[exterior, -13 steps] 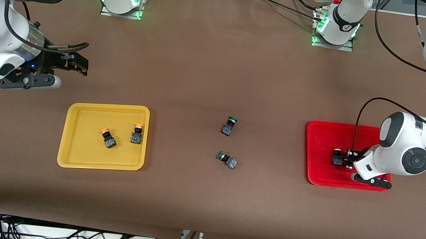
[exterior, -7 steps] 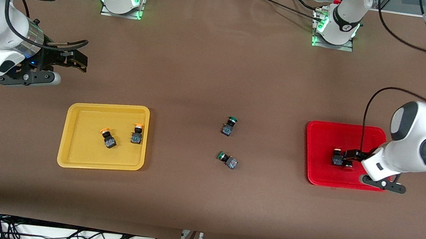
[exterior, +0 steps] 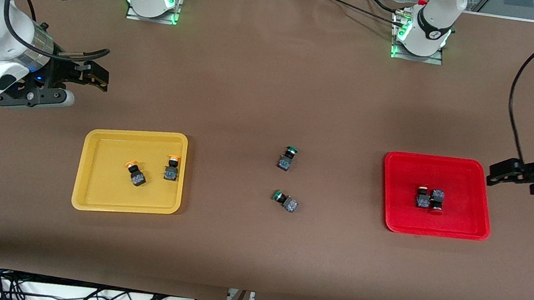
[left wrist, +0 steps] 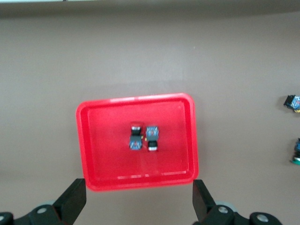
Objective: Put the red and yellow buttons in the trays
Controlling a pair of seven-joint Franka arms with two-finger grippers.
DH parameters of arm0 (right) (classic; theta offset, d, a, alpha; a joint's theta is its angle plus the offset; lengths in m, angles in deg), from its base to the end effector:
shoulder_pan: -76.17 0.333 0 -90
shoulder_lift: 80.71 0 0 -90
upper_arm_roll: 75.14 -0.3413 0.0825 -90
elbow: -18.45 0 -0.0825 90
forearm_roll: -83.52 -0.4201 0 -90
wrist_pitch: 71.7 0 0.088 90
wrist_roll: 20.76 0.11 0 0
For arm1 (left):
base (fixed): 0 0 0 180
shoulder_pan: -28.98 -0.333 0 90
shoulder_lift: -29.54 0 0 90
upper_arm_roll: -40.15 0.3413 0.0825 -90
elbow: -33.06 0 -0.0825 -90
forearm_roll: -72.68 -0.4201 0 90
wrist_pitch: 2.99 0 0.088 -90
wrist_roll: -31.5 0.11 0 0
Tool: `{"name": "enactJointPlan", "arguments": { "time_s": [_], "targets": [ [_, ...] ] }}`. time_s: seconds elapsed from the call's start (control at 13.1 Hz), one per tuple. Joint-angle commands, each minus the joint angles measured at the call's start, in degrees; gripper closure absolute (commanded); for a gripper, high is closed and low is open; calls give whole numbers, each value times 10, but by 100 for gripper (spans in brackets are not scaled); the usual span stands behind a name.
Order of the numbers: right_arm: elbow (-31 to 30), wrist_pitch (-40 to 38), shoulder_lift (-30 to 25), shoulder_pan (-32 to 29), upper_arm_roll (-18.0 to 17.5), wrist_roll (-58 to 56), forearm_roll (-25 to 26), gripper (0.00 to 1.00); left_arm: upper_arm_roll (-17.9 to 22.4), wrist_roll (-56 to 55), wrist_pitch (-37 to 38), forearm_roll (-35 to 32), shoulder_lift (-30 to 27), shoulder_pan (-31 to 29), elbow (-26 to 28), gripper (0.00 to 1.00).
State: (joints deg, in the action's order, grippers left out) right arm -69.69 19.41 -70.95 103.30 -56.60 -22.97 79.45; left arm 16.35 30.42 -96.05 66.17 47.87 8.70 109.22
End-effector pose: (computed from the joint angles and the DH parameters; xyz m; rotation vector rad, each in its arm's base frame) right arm 0.6283 0.1182 0.5648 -3.1129 -0.2882 0.1727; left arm 0.6912 0.0146 0.5831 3.1274 -0.0464 0.0009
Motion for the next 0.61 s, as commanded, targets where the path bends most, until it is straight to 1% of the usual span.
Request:
{"name": "enactJointPlan", "arguments": {
  "time_s": [0.0, 0.08, 0.15, 0.23, 0.31, 0.38, 0.53],
  "targets": [
    [5, 0, -1, 1, 1, -2, 6, 0, 109, -7, 10, 18, -97, 99, 83, 0],
    [5, 0, -1, 1, 1, -4, 6, 0, 188, -6, -6, 24, -124, 171, 114, 0],
    [5, 0, -1, 1, 1, -5, 6, 0, 233, -4, -22, 43, -144, 213, 143, 0],
    [5, 0, -1, 1, 2, -5, 6, 0, 248, -4, -47, 58, -169, 225, 181, 0],
    [5, 0, -1, 1, 2, -6, 5, 0, 249, -6, -78, 62, -196, 226, 223, 0],
    [5, 0, -1, 1, 2, -6, 6, 0, 251, -6, -87, 61, -205, 227, 235, 0],
    [5, -3, -1, 1, 2, -4, 6, 0, 251, -5, -85, 59, -205, 227, 235, 0]
  ]
}}
